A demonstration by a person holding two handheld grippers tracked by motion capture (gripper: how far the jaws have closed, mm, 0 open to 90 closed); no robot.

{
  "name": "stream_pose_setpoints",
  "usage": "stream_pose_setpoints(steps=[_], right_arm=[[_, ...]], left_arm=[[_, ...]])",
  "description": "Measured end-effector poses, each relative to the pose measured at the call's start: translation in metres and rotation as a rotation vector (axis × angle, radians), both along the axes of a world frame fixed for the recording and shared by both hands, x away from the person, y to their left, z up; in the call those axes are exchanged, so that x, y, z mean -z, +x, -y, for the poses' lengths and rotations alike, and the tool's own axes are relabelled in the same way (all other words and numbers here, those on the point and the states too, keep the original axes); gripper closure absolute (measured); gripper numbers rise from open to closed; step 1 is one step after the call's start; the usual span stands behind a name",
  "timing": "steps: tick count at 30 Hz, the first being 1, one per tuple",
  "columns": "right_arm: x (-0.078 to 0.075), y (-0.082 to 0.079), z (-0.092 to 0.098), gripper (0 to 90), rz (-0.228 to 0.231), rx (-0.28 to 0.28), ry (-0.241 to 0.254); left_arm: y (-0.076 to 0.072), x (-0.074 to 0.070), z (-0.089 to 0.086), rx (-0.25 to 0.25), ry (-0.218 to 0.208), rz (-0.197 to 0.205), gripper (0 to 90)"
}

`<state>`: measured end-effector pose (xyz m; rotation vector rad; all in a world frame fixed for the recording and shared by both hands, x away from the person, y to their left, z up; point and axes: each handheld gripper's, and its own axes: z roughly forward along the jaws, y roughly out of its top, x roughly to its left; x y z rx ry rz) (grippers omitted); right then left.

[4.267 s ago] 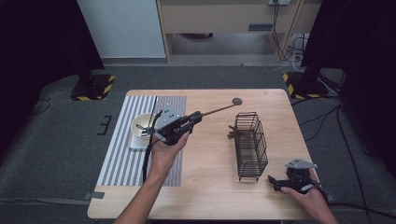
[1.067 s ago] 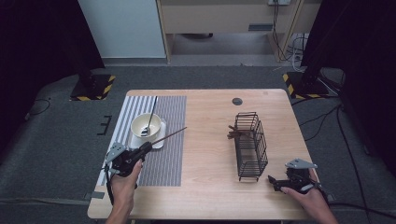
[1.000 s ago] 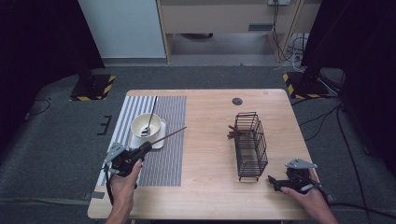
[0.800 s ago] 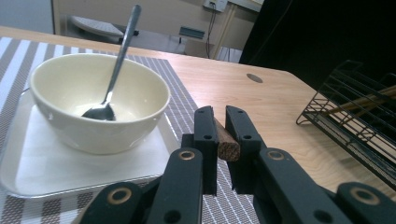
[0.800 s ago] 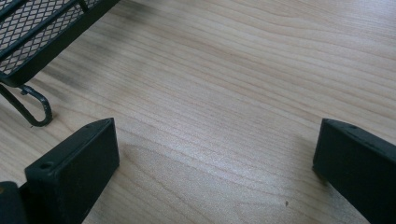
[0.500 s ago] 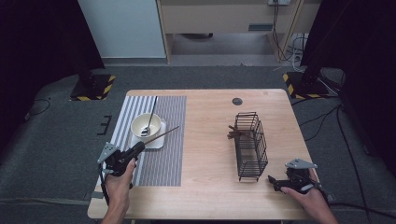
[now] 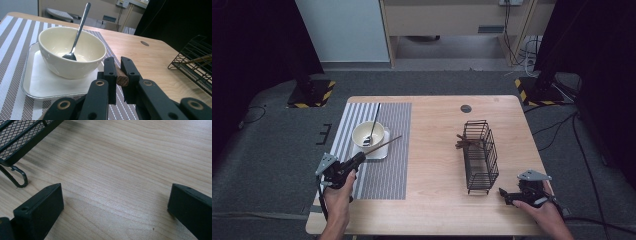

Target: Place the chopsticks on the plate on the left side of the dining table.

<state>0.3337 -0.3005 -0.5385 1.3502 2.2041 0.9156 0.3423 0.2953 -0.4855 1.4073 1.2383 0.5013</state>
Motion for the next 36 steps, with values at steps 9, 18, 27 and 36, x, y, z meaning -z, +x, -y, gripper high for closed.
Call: stream_pose_setpoints(steps=[9,18,27,36], right_arm=[[0.0,0.0,0.0,0.2,0.0,0.0,0.0],[0.0,0.0,0.0,0.2,0.0,0.0,0.0],[0.0,0.0,0.0,0.2,0.0,0.0,0.0],[0.0,0.0,0.0,0.2,0.0,0.0,0.0]], left_arm=[[-0.001,0.002,-0.006,0.009,0.026,-0.006,83.0],[-0.004,0.007,-0.011,0.045,0.084,-0.037,82.5],[-0.002,0.016,-0.009,0.079,0.166,-0.095,82.4],[0.003,0.024,-0.01,0.096,0.19,-0.144,82.3]])
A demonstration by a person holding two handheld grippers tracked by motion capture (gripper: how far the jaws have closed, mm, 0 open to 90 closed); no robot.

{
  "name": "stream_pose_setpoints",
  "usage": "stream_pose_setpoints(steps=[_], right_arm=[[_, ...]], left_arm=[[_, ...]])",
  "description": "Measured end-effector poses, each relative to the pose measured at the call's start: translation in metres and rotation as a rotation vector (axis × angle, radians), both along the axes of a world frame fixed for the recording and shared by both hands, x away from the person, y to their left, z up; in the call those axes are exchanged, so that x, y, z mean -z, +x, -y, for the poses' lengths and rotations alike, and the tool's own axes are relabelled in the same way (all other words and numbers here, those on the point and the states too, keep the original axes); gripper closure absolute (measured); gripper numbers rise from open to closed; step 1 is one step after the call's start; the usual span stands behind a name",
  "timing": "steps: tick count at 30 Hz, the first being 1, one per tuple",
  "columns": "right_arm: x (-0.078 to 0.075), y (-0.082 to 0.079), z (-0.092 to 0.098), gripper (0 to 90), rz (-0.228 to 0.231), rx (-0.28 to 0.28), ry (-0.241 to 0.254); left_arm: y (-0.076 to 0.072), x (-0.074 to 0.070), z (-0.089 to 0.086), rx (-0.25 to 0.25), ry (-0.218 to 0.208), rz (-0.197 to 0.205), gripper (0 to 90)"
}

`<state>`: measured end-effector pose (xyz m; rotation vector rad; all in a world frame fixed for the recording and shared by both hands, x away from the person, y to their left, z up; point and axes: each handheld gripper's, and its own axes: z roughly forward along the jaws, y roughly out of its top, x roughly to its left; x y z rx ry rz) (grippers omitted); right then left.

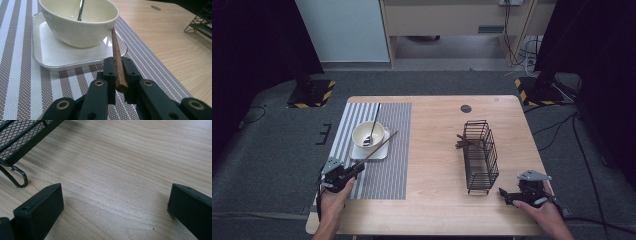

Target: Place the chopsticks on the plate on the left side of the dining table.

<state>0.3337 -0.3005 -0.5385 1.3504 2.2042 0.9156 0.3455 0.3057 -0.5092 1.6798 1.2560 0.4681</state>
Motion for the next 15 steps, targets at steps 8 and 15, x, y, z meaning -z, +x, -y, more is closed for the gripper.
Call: stream_pose_setpoints(steps=[8,15], right_arm=[[0.0,0.0,0.0,0.2,0.0,0.0,0.0],[0.0,0.0,0.0,0.2,0.0,0.0,0.0]], left_arm=[[0.002,0.0029,-0.0009,0.012,0.005,-0.026,82.3],[0.0061,0.0078,-0.0008,0.029,0.017,-0.067,82.2]])
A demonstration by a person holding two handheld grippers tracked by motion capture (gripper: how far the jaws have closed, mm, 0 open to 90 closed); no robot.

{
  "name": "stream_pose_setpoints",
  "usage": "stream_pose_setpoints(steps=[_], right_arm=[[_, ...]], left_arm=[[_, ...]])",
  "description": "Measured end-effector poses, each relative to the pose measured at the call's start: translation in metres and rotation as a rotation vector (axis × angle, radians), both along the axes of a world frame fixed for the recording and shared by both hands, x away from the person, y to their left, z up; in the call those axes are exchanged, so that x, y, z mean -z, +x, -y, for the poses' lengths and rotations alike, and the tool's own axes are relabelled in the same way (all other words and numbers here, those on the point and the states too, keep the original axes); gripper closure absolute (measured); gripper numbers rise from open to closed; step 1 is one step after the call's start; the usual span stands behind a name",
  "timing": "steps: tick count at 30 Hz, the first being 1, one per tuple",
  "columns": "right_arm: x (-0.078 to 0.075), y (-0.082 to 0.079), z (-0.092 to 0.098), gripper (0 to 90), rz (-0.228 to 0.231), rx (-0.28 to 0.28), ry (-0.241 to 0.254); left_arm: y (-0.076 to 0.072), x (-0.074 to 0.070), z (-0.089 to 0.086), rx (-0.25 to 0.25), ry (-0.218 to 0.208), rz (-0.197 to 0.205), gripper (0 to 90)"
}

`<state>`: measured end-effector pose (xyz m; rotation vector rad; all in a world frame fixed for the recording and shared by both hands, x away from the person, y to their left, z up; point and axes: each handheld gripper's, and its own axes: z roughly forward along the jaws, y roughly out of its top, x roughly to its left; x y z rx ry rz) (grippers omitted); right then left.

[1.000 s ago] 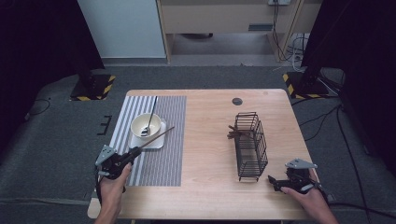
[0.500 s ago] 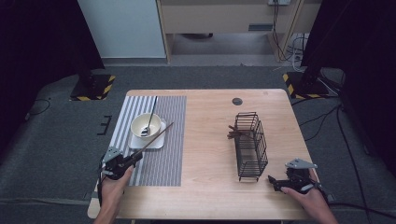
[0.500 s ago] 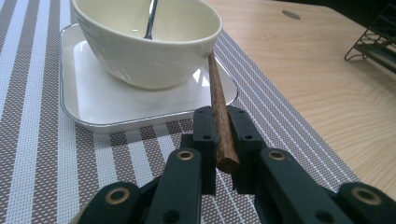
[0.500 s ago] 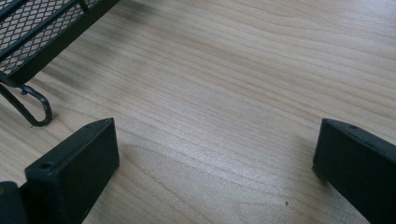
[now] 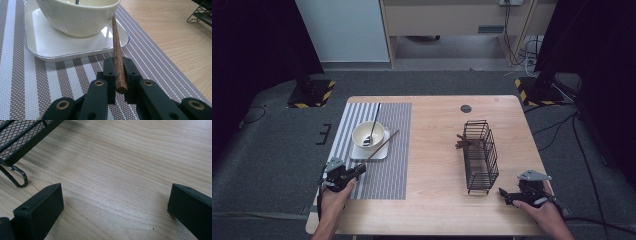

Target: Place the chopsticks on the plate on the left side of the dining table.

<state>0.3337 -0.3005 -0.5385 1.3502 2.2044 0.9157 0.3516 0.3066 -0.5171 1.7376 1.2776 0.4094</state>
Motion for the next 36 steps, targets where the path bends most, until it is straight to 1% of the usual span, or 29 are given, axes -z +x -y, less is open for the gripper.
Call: stream_pose_setpoints(steps=[4,5,8,12,16,21,31,36], right_arm=[[0.0,0.0,0.0,0.2,0.0,0.0,0.0],[0.0,0.0,0.0,0.2,0.0,0.0,0.0],[0.0,0.0,0.0,0.2,0.0,0.0,0.0],[0.0,0.0,0.0,0.2,0.0,0.0,0.0],[0.0,0.0,0.0,0.2,0.0,0.0,0.0],[0.0,0.0,0.0,0.2,0.0,0.0,0.0],[0.0,0.0,0.0,0.2,0.0,0.0,0.0],[0.0,0.0,0.0,0.2,0.0,0.0,0.0]], left_arm=[[0.0016,0.0025,0.0011,0.011,0.015,-0.022,82.3],[0.0017,0.0027,0.0016,0.009,0.024,-0.023,82.3],[0.0026,0.0034,0.0026,0.012,0.029,-0.026,82.4],[0.0032,0.0032,0.0023,0.012,0.024,-0.025,82.3],[0.0041,0.0038,0.0031,0.013,0.031,-0.028,82.4],[0.0053,0.0033,0.0018,0.01,0.016,-0.025,82.3],[0.0079,0.0034,0.0017,0.009,0.006,-0.029,82.3],[0.0096,0.0025,0.0037,0.014,0.021,-0.034,82.3]])
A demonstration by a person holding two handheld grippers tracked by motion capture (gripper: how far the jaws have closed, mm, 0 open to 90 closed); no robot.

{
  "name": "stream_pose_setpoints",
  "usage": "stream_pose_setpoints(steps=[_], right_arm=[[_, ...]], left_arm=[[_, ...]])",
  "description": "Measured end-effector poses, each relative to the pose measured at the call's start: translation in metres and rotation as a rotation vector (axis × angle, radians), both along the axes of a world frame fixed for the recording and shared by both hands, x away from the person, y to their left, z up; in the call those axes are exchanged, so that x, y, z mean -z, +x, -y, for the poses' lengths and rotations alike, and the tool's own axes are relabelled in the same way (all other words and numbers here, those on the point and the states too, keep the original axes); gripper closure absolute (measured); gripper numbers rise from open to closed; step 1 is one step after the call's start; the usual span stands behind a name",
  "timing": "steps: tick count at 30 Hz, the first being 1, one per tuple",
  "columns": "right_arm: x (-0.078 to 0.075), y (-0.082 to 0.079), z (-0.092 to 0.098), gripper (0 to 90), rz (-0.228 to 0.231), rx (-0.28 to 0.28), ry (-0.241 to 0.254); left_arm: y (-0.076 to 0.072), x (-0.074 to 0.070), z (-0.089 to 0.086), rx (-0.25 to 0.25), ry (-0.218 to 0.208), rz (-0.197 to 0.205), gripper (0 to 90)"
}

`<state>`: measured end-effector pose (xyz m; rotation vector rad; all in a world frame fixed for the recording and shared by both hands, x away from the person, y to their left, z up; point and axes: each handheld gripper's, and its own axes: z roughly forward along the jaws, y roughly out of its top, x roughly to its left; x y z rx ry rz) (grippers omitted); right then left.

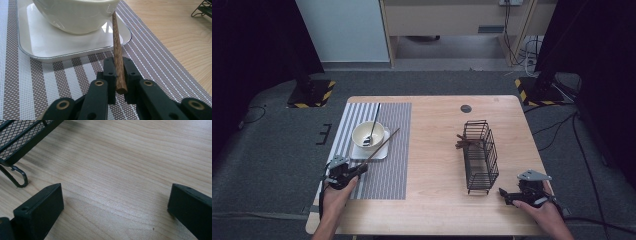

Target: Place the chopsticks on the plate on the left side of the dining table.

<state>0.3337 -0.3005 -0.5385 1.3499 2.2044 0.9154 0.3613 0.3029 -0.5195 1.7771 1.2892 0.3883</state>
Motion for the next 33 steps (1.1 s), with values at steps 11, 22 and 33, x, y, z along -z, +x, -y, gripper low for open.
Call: stream_pose_setpoints(steps=[11,22,33], right_arm=[[0.0,0.0,0.0,0.2,0.0,0.0,0.0],[0.0,0.0,0.0,0.2,0.0,0.0,0.0],[0.0,0.0,0.0,0.2,0.0,0.0,0.0]], left_arm=[[0.002,0.004,-0.001,0.002,0.021,-0.036,82.5],[0.006,0.01,-0.007,0.019,0.055,-0.078,82.4],[0.005,0.01,-0.012,0.041,0.068,-0.098,82.4]])
